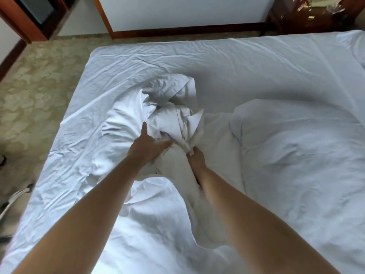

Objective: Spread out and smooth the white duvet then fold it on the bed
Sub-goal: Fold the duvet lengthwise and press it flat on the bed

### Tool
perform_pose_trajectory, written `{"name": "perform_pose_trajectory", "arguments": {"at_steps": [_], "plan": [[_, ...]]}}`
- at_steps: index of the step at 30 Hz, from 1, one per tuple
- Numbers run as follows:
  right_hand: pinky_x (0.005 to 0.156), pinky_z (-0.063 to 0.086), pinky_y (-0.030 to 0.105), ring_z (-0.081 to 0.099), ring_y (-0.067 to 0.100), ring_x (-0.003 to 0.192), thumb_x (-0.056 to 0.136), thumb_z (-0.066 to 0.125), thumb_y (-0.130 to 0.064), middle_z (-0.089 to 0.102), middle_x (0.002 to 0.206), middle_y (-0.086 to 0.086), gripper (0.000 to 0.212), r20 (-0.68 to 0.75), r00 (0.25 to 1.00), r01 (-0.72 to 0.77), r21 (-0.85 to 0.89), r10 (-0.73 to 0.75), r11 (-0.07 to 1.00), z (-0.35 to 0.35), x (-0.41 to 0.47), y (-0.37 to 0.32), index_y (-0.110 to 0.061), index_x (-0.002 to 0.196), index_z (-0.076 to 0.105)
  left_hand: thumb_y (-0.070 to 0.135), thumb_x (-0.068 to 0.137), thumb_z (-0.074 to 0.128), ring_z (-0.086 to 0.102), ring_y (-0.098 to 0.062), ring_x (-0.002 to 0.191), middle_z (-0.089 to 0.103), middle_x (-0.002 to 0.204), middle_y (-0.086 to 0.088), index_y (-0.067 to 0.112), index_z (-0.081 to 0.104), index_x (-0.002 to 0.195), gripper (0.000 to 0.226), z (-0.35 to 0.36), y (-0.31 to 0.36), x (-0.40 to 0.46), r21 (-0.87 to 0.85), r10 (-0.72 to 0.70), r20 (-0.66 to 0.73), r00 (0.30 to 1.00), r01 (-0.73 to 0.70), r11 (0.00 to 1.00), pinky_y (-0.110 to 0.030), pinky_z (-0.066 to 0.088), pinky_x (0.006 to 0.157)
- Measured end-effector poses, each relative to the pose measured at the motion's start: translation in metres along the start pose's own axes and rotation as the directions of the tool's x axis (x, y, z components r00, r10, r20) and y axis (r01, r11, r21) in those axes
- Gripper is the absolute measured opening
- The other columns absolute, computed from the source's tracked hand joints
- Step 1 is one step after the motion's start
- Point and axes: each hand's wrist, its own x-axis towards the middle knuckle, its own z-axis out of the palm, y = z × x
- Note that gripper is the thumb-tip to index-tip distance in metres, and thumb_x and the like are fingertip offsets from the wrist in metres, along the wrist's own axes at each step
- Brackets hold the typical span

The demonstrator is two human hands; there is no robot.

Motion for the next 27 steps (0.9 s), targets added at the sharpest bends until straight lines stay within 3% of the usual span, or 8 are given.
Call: {"name": "perform_pose_trajectory", "arguments": {"at_steps": [7,10,13,16,19,23,25,27], "plan": [[0.056,0.034,0.022,0.045,0.009,0.065,0.083,0.052,0.002,0.053,0.057,-0.01,0.025,-0.316,0.928,0.247,0.127,-0.197,0.961,-0.085,-0.039,-0.047,-0.011,0.062,0.055,0.032,0.087,0.061,0.051,-0.034,0.12,0.057,0.13,-0.013,0.017,0.027,0.147,0.07,0.014,0.106,-0.03,0.036,0.262,-0.267,0.927,-0.262,0.964,-0.038,0.041,0.098],[0.072,0.042,0.025,0.053,0.021,0.087,0.093,0.042,-0.022,0.063,0.091,0.0,0.026,-0.22,0.967,0.126,-0.03,-0.129,0.992,-0.128,-0.031,-0.021,-0.009,0.095,0.064,0.041,0.088,0.062,0.054,-0.031,0.12,0.051,0.135,-0.008,0.019,0.019,0.15,0.078,0.045,0.136,-0.043,-0.175,0.26,0.038,0.965,-0.25,0.952,-0.029,0.048,0.087],[0.104,0.037,0.038,0.047,0.033,0.123,0.094,0.032,-0.045,0.049,0.137,0.013,0.054,-0.117,0.98,-0.176,-0.123,0.161,0.977,-0.142,-0.031,0.048,-0.012,0.135,0.045,0.033,0.099,0.047,0.029,-0.021,0.141,0.02,0.157,-0.005,0.013,0.014,0.152,0.066,0.094,0.123,-0.065,-0.218,0.17,0.406,0.898,-0.086,0.972,-0.018,0.033,0.101],[0.105,0.032,0.035,0.039,0.032,0.132,0.102,0.036,-0.033,0.04,0.144,0.015,0.05,-0.067,0.967,-0.253,-0.15,0.245,0.956,-0.136,-0.063,0.087,-0.009,0.145,0.03,0.024,0.102,0.042,0.033,-0.021,0.139,0.029,0.154,-0.009,0.009,0.03,0.148,0.05,0.117,0.085,-0.081,-0.129,0.14,0.274,0.951,-0.107,0.986,-0.024,0.028,0.108],[0.109,0.029,0.037,0.035,0.031,0.135,0.101,0.036,-0.036,0.036,0.149,0.013,0.052,-0.112,0.989,-0.125,-0.339,0.092,0.933,-0.129,-0.086,0.103,-0.014,0.148,0.026,0.014,0.099,0.044,0.048,-0.027,0.127,0.048,0.14,-0.012,0.011,0.042,0.141,0.042,0.112,0.038,-0.106,-0.303,0.124,0.06,0.99,-0.1,0.948,-0.032,0.04,0.103],[0.096,0.043,0.037,0.053,0.03,0.114,0.087,0.03,-0.057,0.061,0.119,0.013,0.051,-0.114,0.988,0.032,-0.532,-0.109,0.846,-0.11,-0.113,0.11,-0.02,0.109,0.057,0.002,0.091,0.046,0.056,-0.026,0.116,0.06,0.126,-0.008,0.009,0.051,0.132,0.042,0.097,-0.028,-0.145,-0.175,0.201,-0.167,0.965,-0.23,0.957,-0.033,0.043,0.098],[0.08,0.044,0.031,0.058,0.021,0.098,0.081,0.042,-0.072,0.061,0.095,-0.002,0.049,-0.019,0.997,0.052,-0.493,-0.071,0.868,-0.095,-0.144,0.107,-0.026,0.09,0.056,-0.001,0.085,0.052,0.056,-0.026,0.114,0.057,0.127,-0.009,0.007,0.051,0.131,0.047,0.088,-0.058,-0.163,-0.081,0.289,-0.154,0.945,-0.303,0.949,-0.034,0.044,0.098],[0.073,0.045,0.027,0.06,0.016,0.086,0.077,0.06,-0.066,0.059,0.088,-0.01,0.04,0.022,1.0,0.011,-0.368,-0.002,0.93,-0.08,-0.166,0.107,-0.031,0.097,0.055,0.004,0.078,0.063,0.05,-0.023,0.122,0.049,0.135,-0.007,0.011,0.045,0.137,0.063,0.082,-0.083,-0.184,0.061,0.396,-0.029,0.918,-0.393,0.917,-0.03,0.04,0.102]]}}
